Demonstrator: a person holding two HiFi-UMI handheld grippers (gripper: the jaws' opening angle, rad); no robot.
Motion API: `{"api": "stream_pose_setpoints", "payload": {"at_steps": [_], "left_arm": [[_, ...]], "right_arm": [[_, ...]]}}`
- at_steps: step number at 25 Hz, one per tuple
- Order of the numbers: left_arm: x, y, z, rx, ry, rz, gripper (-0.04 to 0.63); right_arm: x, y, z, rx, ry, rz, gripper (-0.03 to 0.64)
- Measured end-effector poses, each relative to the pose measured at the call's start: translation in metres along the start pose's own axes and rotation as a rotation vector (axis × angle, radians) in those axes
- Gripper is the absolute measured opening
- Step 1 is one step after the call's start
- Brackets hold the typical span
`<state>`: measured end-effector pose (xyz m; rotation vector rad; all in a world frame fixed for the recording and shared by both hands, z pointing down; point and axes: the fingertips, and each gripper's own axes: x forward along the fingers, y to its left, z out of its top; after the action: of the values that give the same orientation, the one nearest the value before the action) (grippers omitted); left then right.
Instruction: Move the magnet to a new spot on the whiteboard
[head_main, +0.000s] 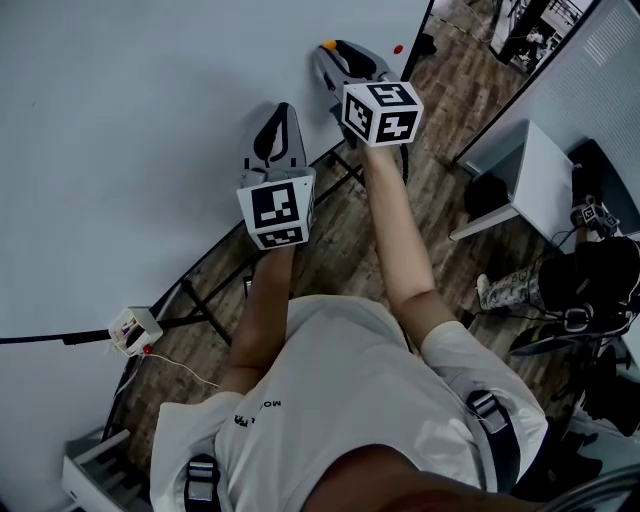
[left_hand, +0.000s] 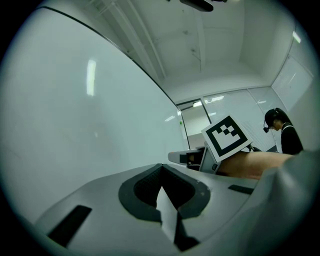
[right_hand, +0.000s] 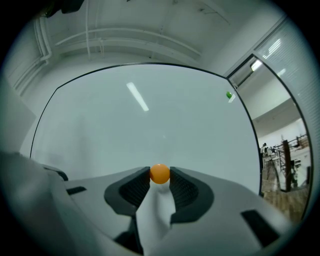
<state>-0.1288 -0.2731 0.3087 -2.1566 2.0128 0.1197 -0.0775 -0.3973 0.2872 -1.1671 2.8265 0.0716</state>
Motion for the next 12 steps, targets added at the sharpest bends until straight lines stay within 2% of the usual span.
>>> {"api": "stream_pose_setpoints", "payload": {"at_steps": [12], "left_arm": [[0.004, 0.006, 0.000, 0.005, -0.005, -0.001, 0.003]], "right_arm": [[0.015, -0.004, -0.006, -0.024, 0.021, 0.023, 0.130]]}}
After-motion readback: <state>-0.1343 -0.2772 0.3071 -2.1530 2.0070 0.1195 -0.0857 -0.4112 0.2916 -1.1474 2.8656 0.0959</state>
